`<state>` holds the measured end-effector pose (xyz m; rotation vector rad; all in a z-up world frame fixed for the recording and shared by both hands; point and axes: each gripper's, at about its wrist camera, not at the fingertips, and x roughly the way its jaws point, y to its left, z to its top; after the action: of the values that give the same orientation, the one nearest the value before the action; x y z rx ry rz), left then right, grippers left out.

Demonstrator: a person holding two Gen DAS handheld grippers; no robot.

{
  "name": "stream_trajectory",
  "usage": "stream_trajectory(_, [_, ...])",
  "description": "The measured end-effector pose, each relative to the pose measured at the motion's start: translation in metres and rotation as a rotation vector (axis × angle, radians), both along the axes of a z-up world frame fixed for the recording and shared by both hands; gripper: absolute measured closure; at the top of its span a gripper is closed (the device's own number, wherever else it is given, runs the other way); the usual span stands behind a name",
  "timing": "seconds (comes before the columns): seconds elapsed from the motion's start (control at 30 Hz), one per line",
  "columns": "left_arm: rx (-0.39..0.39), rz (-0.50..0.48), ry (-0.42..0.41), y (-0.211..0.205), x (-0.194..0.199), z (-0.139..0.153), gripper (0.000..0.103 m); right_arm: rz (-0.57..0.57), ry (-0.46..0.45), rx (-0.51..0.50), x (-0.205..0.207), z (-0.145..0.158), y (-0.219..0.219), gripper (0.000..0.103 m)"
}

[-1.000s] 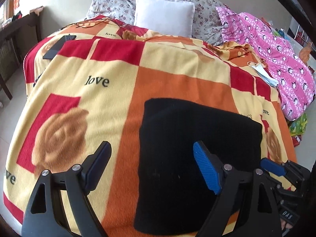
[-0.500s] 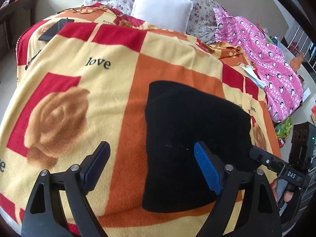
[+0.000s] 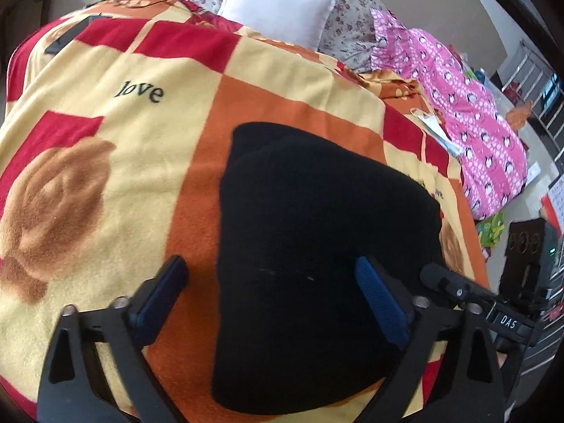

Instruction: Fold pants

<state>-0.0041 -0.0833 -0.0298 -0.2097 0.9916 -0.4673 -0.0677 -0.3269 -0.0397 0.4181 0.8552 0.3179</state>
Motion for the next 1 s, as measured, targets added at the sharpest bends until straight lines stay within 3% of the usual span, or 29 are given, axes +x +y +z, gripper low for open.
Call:
stream_trajectory(0.03, [-0.011, -0.028, -0.002, -0.004, -0.002, 0.003, 0.036, -0.001, -0.017, -0.018, -0.002, 0.003, 0.003, 0.053])
stream_trajectory(0.13, [0.033, -0.038, -0.04, -0.011, -0.008, 0.013, 0.047, -0.006, -0.045, -0.057, -0.006, 0.012, 0.009, 0.06])
stream_trajectory(0.3, [0.05, -0.053, -0.097, -0.014, -0.015, 0.032, 0.056, 0.002, -0.088, -0.11, -0.009, 0.031, 0.016, 0.063])
stream_trajectory(0.5, [0.036, -0.046, -0.172, -0.018, 0.002, 0.061, 0.056, -0.007, -0.141, -0.12, 0.002, 0.056, 0.012, 0.063])
stream_trajectory(0.67, [0.035, -0.037, -0.191, -0.024, 0.027, 0.066, 0.056, -0.028, -0.165, -0.141, 0.026, 0.07, 0.009, 0.063])
stream_trajectory(0.9, [0.047, -0.021, -0.089, -0.031, 0.075, 0.029, 0.056, -0.065, -0.099, -0.14, 0.079, 0.047, -0.002, 0.062])
stream_trajectory(1.0, [0.055, 0.003, -0.05, -0.029, 0.089, 0.006, 0.038, -0.067, 0.0, -0.183, 0.104, 0.015, -0.001, 0.052])
